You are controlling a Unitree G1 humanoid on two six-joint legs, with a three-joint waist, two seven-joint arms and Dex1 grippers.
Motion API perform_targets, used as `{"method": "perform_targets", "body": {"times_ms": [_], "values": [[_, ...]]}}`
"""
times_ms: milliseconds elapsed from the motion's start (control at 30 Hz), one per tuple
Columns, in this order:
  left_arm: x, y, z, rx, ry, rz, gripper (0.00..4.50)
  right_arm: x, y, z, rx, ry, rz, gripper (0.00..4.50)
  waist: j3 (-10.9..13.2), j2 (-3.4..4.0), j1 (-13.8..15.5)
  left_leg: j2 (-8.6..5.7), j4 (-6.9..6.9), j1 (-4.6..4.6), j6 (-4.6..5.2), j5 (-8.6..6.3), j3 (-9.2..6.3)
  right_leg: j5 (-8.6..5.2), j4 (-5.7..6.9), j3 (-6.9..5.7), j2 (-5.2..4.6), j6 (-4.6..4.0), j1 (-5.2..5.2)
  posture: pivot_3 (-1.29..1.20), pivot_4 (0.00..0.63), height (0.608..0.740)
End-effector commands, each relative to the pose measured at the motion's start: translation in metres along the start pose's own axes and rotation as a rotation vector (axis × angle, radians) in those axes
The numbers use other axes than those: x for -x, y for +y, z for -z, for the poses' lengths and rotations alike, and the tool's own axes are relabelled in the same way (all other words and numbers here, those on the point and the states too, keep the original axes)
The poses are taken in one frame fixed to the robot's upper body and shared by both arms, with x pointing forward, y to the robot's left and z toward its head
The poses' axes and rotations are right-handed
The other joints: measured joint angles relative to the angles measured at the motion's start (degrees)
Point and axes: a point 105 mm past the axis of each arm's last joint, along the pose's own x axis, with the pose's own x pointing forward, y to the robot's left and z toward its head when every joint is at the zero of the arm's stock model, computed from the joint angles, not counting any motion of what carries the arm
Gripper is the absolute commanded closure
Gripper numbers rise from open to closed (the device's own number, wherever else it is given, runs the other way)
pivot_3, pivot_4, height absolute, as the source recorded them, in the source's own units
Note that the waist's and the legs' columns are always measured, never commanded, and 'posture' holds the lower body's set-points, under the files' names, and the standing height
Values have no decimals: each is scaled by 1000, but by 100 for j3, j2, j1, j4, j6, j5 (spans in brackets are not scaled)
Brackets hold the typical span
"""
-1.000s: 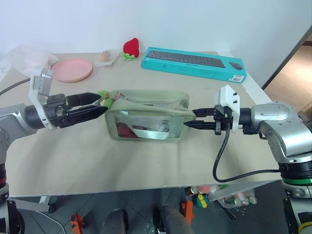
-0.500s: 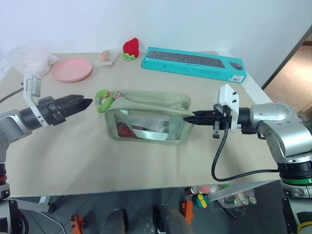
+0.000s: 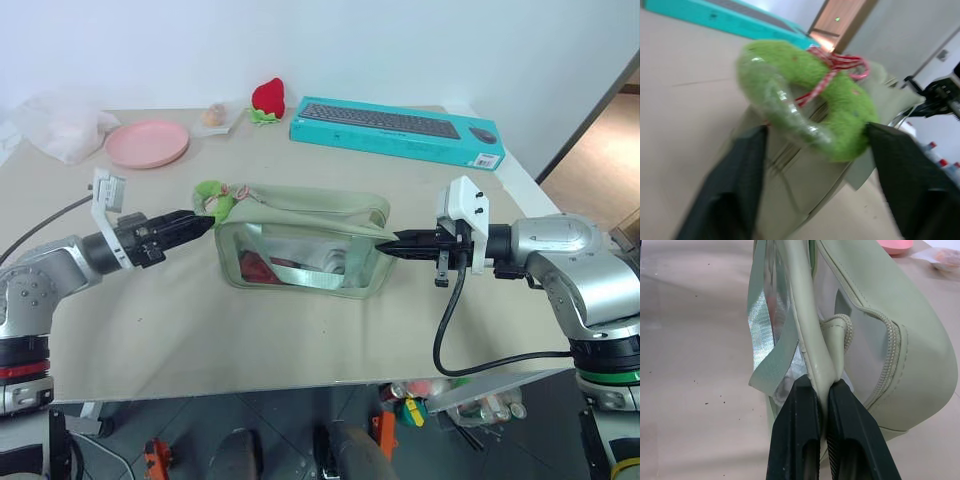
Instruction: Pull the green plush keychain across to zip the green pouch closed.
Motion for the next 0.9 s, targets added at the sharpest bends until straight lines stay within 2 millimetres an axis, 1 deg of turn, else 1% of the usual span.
{"method": "perform_targets", "body": {"times_ms": [33,100,133,200,233,333,367,467,533,600,700,733,800,900], "values": [[-1,-13,-17,-48,-34,50,2712,3,3,-12,43,-26,1,4500,0,0,-6,0,0,0,0,0,0,0,0,0,0,0,0,0,150,740],[0,-14,-19,-50,-45,55,3379,3,3,-11,42,-24,2,4500,0,0,-7,0,0,0,0,0,0,0,0,1,0,0,0,0,150,740],[1,-16,-24,-57,-64,58,3789,4,3,-11,41,-23,3,4500,0,0,-8,0,0,-1,0,0,-1,0,0,0,0,0,0,0,150,740],[-1,-18,-34,-65,-96,65,4395,4,3,-10,41,-24,4,4500,0,0,-9,1,0,0,0,0,-1,0,0,-1,1,0,0,0,150,740],[-5,-23,-39,-75,-113,83,4481,3,3,-10,41,-24,5,4500,0,0,-8,1,0,-1,0,0,-2,0,0,-2,0,0,0,0,150,740],[-17,-34,-45,-104,-113,128,4481,2,1,-11,43,-26,5,4500,0,0,3,-1,4,-1,-2,1,-5,2,0,-4,0,2,3,0,150,740],[-21,-38,-44,-113,-102,139,4481,1,1,-11,43,-26,5,4500,0,0,-2,-2,5,0,-2,1,-3,3,0,-2,0,3,4,0,150,740],[-38,-59,-40,-160,-63,230,4481,1,1,-11,46,-27,7,4500,0,0,-9,-5,2,1,-2,1,0,3,0,5,-2,4,3,0,150,740],[-45,-68,-34,-179,-29,274,4481,1,2,-11,47,-27,8,4500,0,0,-8,-6,3,-1,-2,1,-1,3,0,4,-3,4,4,0,150,740],[-49,-71,-25,-199,15,289,4481,2,2,-11,46,-27,11,4500,0,0,-19,-6,3,0,-2,1,1,3,0,6,-2,4,3,0,150,740],[-55,-68,-6,-230,104,276,4481,3,2,-10,43,-25,19,4500,0,0,-16,-6,2,2,-3,2,-2,3,0,5,1,4,3,0,150,740],[-56,-67,-2,-229,119,278,4481,3,3,-10,42,-25,22,4500,0,0,-16,-5,1,2,-3,2,-3,3,0,4,2,4,4,0,150,740],[-56,-70,-2,-222,118,302,4481,4,3,-9,42,-24,23,4500,0,0,-17,-5,2,3,-3,2,-2,3,0,5,2,4,4,0,150,740],[-55,-69,-13,-181,78,310,3587,4,3,-9,40,-24,27,4500,0,0,-17,-5,3,3,-3,2,-2,3,0,5,1,4,4,0,150,740]]}}
